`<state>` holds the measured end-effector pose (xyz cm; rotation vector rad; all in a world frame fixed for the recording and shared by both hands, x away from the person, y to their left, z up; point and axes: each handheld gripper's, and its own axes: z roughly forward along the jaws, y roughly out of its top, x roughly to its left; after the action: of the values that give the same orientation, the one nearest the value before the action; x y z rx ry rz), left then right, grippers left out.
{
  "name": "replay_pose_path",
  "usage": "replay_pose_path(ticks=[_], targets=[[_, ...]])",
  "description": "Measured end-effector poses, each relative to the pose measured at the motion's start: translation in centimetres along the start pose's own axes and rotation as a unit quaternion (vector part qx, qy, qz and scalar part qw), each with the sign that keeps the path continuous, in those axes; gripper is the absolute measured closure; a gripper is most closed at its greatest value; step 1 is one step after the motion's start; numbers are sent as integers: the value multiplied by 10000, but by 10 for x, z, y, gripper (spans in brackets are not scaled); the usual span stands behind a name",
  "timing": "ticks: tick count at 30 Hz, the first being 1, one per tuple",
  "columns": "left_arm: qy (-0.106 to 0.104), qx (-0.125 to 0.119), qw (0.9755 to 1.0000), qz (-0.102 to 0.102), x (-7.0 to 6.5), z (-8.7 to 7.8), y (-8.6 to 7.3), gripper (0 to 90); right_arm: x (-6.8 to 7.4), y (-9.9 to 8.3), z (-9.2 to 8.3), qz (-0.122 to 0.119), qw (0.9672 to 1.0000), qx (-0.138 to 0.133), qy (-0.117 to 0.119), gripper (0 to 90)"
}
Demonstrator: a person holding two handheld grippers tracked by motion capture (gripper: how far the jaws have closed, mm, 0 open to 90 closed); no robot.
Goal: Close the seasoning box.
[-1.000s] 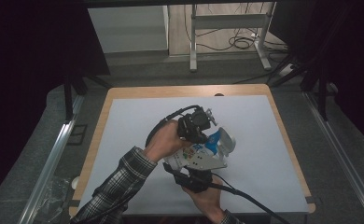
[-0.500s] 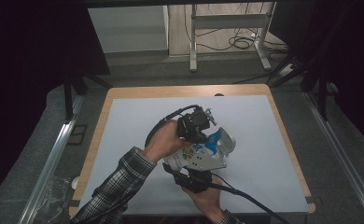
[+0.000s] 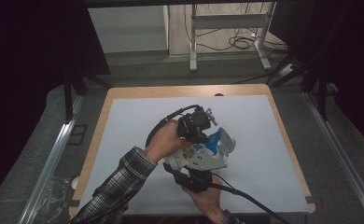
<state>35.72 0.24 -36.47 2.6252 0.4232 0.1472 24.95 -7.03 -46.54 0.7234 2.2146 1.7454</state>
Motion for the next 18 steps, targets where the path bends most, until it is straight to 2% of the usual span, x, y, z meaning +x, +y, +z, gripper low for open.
replay_pose_path(ticks=[9,18], targets=[[0,-49,10000,-7,0,0,-3,900,0,-2,1,-15,10000,37,15,712],[-31,-220,9997,-50,1,0,-8,900,-1,-8,3,-89,9999,82,-8,712]])
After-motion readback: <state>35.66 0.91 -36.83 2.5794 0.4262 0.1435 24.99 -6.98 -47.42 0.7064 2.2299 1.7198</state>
